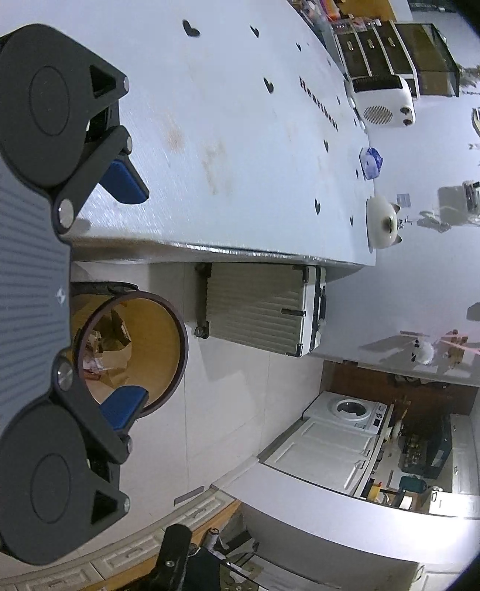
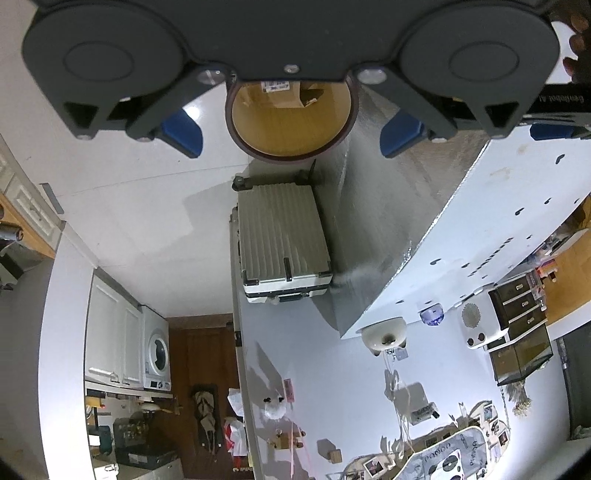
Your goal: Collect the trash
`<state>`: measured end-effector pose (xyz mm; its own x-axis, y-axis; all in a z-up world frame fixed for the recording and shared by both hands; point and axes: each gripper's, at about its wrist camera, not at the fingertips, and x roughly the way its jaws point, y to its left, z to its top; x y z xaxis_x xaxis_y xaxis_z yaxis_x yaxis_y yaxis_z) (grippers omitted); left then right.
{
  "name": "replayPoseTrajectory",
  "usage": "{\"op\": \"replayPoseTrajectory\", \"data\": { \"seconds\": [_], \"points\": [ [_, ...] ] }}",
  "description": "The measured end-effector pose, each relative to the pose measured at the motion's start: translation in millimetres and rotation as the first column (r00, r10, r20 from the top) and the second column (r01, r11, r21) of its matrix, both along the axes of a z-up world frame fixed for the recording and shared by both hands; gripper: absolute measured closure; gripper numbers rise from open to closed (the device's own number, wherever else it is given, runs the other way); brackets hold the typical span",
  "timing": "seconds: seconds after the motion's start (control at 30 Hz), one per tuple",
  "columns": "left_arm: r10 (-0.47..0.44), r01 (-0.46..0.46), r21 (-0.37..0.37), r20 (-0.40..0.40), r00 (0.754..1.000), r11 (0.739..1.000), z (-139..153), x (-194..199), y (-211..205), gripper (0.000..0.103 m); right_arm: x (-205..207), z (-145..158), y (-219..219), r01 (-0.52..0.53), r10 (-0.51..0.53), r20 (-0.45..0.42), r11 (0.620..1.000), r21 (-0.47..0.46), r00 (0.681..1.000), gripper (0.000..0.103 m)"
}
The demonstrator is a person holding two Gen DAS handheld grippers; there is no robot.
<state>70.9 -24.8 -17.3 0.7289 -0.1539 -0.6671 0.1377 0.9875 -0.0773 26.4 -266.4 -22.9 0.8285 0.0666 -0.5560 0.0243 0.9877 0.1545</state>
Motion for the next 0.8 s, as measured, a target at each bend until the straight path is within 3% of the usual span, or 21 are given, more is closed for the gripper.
{"op": "replayPoseTrajectory", "data": {
  "seconds": [0.8],
  "points": [
    [0.045,-0.045,0.016,-0.033,0.998,0.999,-4.7,-35.4,25.3,0.000,-48.9,-11.6,15.9,0.050,-0.054,-0.069,0.997,-0.058,0.996,0.000]
  ]
}}
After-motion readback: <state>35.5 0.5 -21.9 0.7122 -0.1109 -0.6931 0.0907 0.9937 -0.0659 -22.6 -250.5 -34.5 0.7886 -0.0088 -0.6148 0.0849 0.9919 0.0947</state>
